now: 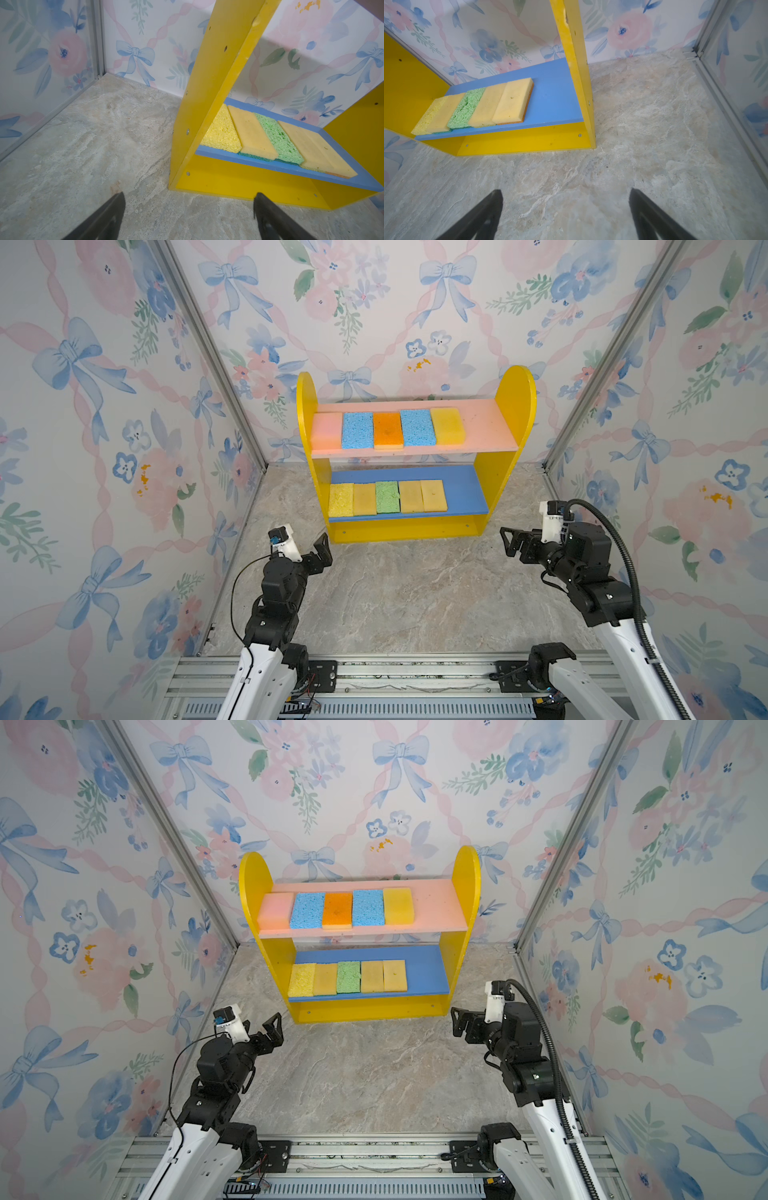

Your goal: Place and organize the cleaning sponges onto the shelf

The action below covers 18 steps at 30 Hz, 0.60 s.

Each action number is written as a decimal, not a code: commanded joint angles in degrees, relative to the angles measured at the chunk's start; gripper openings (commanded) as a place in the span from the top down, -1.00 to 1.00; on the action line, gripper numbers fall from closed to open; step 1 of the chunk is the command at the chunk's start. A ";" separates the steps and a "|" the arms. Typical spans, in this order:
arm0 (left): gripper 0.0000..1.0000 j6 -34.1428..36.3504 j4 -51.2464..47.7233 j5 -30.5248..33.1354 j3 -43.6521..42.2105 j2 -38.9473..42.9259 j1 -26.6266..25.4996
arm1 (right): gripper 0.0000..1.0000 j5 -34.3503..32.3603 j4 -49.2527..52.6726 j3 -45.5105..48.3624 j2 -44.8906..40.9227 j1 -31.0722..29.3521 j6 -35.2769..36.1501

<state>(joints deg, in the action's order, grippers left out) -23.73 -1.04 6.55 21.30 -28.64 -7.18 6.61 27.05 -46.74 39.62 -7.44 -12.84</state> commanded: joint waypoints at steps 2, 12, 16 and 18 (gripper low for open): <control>-0.96 4.37 -1.53 10.48 0.55 0.53 -0.03 | -0.94 -10.68 -7.10 3.43 -4.26 0.31 2.01; -0.96 13.19 35.35 29.25 -10.90 3.01 0.31 | -0.94 -18.05 -30.12 1.98 12.98 6.06 3.77; -0.96 18.13 46.77 21.54 -14.02 -9.57 6.00 | -0.94 -11.61 -31.53 -7.45 26.46 13.93 0.15; -0.96 16.06 46.83 20.82 -11.06 -17.00 8.69 | -0.94 -10.04 -33.81 -11.11 31.58 16.73 -1.44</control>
<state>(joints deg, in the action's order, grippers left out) -10.00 35.73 29.85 7.77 -39.13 -1.26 -6.24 -0.05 -52.66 66.98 5.96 -11.88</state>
